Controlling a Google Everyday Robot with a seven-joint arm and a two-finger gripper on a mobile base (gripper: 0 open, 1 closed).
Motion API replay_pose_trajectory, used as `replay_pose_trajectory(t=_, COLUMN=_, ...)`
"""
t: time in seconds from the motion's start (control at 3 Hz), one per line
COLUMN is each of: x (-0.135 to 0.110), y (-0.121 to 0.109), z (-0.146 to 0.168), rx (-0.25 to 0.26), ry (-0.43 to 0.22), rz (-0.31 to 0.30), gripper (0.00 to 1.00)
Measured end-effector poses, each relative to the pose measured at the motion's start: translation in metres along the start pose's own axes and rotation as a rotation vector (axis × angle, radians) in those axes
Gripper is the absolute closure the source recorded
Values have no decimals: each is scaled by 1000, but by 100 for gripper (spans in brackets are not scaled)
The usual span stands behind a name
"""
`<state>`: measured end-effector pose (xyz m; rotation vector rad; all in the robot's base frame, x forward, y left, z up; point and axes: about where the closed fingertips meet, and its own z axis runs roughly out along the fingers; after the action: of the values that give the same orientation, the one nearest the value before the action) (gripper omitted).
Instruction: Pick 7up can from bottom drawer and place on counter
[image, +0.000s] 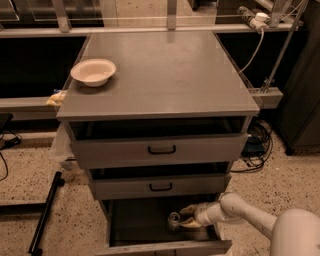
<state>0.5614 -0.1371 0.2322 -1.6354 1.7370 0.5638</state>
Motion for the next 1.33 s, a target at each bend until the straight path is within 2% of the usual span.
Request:
replay_pose_trajectory(t=0.67, x=10, y=-12, z=24, rx=13, ry=-47, rz=19, gripper=27)
replay_pose_trajectory(t=1.33, x=12, y=-11, z=49, rx=-5, ry=-98, rz=38, gripper=28)
